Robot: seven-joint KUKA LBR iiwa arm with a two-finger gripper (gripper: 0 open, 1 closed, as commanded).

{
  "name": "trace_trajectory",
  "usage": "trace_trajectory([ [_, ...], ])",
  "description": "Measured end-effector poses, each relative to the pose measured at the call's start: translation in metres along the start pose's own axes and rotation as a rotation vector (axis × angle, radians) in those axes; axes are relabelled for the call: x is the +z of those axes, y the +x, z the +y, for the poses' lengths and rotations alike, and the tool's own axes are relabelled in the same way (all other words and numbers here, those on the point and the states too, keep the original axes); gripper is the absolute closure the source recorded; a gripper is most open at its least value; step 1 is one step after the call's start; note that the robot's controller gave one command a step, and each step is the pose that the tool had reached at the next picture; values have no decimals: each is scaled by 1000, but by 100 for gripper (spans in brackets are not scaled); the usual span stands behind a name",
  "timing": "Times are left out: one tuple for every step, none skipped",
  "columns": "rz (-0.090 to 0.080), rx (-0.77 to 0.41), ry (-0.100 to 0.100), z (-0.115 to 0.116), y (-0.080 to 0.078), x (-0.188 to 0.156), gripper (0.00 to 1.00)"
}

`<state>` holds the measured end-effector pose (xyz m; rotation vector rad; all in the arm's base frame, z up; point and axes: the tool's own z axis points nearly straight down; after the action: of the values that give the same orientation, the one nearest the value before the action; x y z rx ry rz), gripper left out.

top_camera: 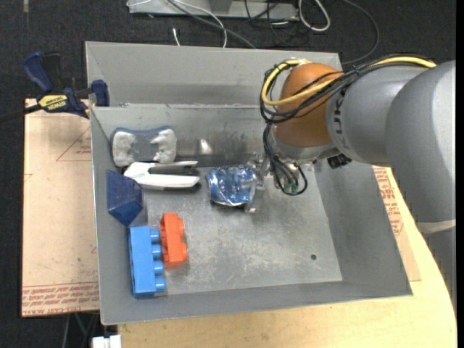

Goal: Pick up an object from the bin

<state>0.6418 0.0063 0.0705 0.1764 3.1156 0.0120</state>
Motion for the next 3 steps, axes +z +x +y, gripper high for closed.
trace_trajectory([
  [0, 0, 0, 0, 0, 0, 0],
  [0, 0, 0, 0, 0, 0, 0],
  [-4, -250, -1, -18, 19, -62, 100],
])
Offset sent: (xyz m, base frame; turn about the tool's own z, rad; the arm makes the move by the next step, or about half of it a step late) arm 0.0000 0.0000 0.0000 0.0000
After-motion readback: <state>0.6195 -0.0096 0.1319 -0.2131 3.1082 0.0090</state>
